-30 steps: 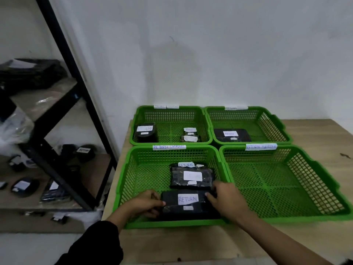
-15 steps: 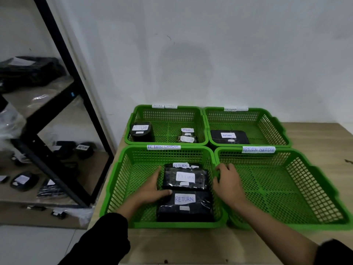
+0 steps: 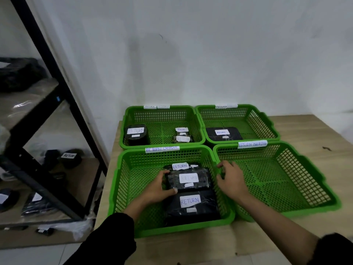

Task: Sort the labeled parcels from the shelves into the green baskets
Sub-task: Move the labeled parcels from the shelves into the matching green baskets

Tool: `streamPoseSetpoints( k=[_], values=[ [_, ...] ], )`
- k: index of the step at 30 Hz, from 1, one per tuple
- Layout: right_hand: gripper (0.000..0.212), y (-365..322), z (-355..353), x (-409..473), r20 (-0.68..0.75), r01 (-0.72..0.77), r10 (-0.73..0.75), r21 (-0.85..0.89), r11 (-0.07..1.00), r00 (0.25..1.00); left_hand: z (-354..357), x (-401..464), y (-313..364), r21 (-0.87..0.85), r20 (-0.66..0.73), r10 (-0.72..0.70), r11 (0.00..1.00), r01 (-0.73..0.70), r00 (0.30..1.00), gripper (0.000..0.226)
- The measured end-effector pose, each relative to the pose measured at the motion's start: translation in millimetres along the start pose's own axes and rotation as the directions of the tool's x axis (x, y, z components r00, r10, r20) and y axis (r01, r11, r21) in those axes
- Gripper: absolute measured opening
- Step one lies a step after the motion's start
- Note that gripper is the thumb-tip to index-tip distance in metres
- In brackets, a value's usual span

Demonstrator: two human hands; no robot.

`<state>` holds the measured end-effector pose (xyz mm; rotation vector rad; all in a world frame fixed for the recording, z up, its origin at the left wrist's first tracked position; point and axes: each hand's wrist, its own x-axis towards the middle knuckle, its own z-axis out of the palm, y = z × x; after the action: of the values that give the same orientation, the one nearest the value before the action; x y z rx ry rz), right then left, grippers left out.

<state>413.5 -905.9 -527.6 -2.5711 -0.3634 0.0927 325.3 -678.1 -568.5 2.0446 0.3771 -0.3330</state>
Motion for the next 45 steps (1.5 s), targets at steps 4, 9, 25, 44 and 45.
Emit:
streamPoseSetpoints(
  k=[4, 9, 25, 44, 45],
  values=[
    [0.035, -5.6, -0.2, -1.4, 0.003, -0.059, 0.059, -0.009, 0.998, 0.998, -4.5, 2.9, -2.0, 0.005, 0.045, 0.045, 0.999, -0.045, 0.998, 0.069],
    [0.04, -16.4, 0.6, -5.2, 0.0, -0.125, 0.125, -0.008, 0.992, 0.992, -27.0, 1.3, 0.5, 0.049, 0.041, 0.084, 0.995, -0.086, 0.996, 0.069],
    [0.055, -154.4, -63.5, -120.9, -0.119, 0.234, -0.243, -0.088, 0.968, 0.963, -151.2, -107.9, 37.1, 0.071, -0.205, 0.353, 0.936, -0.346, 0.913, 0.029],
    [0.048, -346.0, -31.8, -299.4, -0.176, 0.477, -0.477, -0.048, 0.878, 0.861, -260.2, -366.0, -41.0, -0.034, -0.366, 0.414, 0.889, -0.457, 0.833, 0.027],
    [0.048, -363.3, -23.1, -300.2, -0.172, 0.491, -0.492, -0.048, 0.87, 0.853, -274.0, -375.0, -52.4, -0.031, -0.383, 0.403, 0.893, -0.448, 0.831, 0.027]
  ],
)
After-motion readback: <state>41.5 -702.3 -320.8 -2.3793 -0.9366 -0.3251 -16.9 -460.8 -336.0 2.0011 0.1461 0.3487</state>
